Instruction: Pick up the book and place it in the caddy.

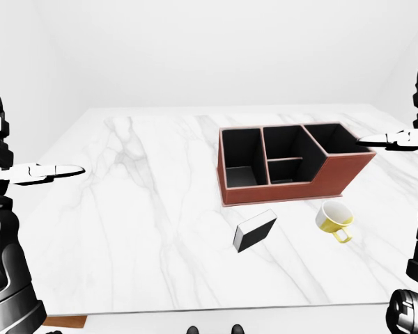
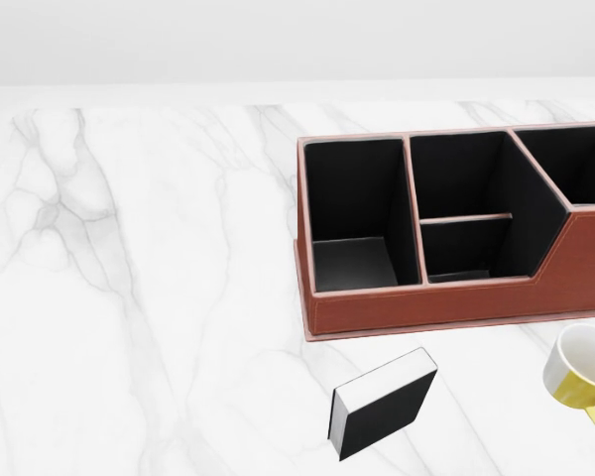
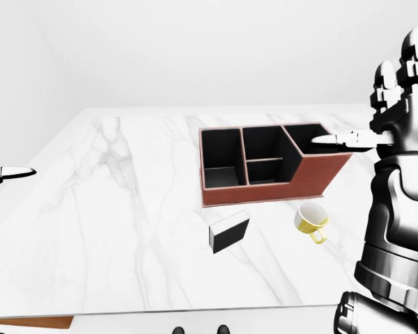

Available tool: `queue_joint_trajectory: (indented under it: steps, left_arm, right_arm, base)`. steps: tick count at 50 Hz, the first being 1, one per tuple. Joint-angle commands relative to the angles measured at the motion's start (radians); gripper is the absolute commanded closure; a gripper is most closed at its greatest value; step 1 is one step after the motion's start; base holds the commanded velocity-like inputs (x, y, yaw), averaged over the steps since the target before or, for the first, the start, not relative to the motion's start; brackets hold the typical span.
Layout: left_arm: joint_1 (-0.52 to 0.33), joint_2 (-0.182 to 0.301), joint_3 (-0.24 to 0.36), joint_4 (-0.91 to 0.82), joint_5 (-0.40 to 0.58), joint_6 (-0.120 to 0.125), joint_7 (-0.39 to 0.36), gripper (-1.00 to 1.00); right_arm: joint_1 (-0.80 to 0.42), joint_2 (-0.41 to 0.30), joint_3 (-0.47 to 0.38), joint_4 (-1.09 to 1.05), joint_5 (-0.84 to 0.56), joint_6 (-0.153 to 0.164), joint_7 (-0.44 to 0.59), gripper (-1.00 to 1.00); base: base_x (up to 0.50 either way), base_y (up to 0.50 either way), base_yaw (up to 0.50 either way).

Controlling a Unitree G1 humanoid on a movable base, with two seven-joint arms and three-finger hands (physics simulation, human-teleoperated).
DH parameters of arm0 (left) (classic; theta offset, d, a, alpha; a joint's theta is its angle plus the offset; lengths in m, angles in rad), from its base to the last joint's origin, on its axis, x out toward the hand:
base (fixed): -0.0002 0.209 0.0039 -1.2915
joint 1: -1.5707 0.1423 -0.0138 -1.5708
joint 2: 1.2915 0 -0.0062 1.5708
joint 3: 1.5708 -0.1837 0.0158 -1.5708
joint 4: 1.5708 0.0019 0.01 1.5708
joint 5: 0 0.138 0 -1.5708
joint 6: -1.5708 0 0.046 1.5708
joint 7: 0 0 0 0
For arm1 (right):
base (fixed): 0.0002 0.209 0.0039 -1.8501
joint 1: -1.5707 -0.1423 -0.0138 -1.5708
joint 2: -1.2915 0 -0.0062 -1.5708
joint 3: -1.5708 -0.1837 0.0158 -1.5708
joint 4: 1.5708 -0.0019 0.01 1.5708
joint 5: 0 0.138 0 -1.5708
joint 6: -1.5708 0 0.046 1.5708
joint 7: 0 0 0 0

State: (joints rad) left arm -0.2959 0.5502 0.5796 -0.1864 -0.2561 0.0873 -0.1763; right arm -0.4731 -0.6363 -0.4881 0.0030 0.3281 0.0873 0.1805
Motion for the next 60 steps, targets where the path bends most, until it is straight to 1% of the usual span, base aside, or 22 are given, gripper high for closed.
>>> queue_joint_trajectory:
  steps: [1, 11, 49, 56, 60]
  left_arm:
    - [0.000, 0.000, -0.001, -0.001, 0.000, 0.000, 0.002, -1.00]
    - [0.004, -0.003, 0.001, -0.002, 0.002, 0.000, -0.001, -1.00]
    - [0.001, 0.000, 0.001, -0.006, -0.002, 0.000, 0.001, -1.00]
    - [0.000, -0.001, 0.000, -0.001, 0.000, 0.000, 0.001, -1.00]
    - [0.001, -0.001, -0.001, 0.002, 0.000, 0.000, 0.001, -1.00]
  right_arm:
    - [0.000, -0.002, 0.000, 0.001, 0.006, 0.000, -0.002, -1.00]
    - [0.000, -0.004, 0.001, -0.006, 0.003, 0.000, -0.006, -1.00]
    - [0.004, -0.002, -0.006, -0.010, 0.023, 0.000, -0.010, -1.00]
    - [0.005, -0.001, -0.005, -0.015, 0.018, 0.000, -0.011, -1.00]
    - [0.028, 0.003, -0.004, -0.046, -0.005, 0.000, -0.006, -1.00]
  base:
    - [0.00, 0.00, 0.00]
    - [0.28, -0.03, 0.00]
    - [0.03, 0.00, 0.00]
    - [0.00, 0.00, 0.00]
    - [0.00, 0.00, 0.00]
